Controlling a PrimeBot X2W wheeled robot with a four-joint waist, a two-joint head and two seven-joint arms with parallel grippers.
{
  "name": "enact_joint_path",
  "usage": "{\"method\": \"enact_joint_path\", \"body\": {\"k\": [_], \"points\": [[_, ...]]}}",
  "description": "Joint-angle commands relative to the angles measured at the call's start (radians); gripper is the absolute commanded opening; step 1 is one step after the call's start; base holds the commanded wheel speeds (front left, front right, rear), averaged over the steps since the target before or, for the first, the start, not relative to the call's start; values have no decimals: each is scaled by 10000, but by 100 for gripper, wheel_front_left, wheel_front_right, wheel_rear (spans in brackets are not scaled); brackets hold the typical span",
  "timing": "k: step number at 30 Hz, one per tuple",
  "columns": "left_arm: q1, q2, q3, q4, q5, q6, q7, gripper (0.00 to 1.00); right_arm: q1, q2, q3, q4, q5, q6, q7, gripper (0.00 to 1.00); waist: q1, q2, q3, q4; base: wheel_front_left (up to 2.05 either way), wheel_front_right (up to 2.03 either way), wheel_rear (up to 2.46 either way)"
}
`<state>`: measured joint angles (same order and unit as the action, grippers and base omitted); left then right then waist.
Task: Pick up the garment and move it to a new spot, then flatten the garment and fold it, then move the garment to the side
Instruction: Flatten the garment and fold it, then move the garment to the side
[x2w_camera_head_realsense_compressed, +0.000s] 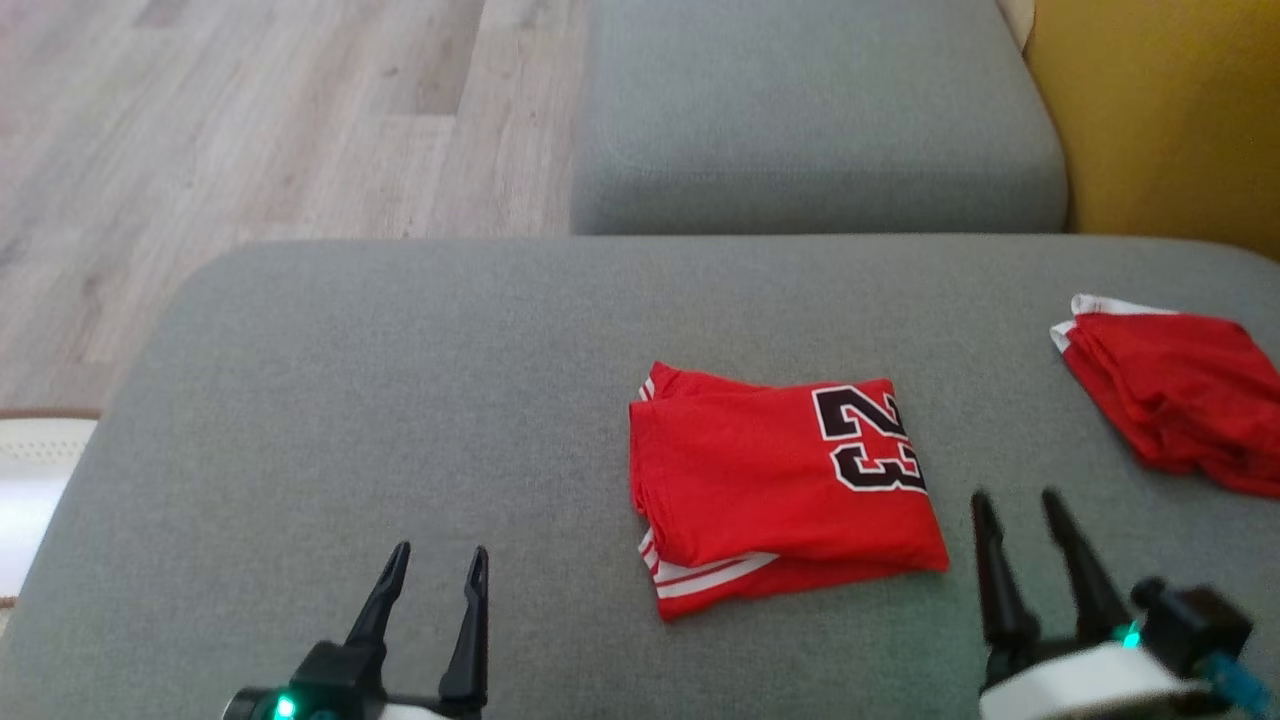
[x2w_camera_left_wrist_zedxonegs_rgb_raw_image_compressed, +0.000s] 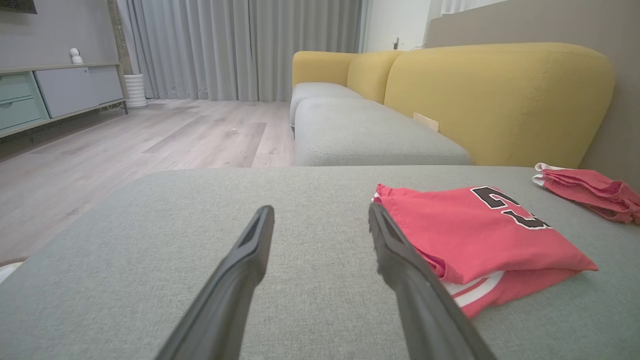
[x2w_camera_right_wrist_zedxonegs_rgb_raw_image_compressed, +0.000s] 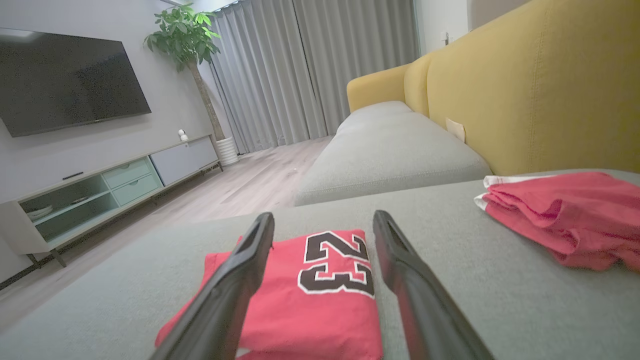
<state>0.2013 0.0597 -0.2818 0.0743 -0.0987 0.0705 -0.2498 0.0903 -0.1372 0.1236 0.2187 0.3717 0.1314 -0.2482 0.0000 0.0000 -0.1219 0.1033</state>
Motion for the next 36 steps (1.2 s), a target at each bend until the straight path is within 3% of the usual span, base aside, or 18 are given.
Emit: {"method": "enact_joint_path", "body": {"k": [1,13,36], "points": [[-274,-95,407,-378,-80,31,-120,100,-90,46,170,-394,-123,-7,-133,100,0,0,-171,33,0,0,0],[170,-95,780,-758,5,-89,-120,100,649,420,157,-370,-583,-7,-134,100,0,0,-584,172,0,0,0],[252,-95,894,-705,216,-170,-120,100,706,531,104,-448,-618,-7,-135,100,0,0,-680,190,0,0,0]]}}
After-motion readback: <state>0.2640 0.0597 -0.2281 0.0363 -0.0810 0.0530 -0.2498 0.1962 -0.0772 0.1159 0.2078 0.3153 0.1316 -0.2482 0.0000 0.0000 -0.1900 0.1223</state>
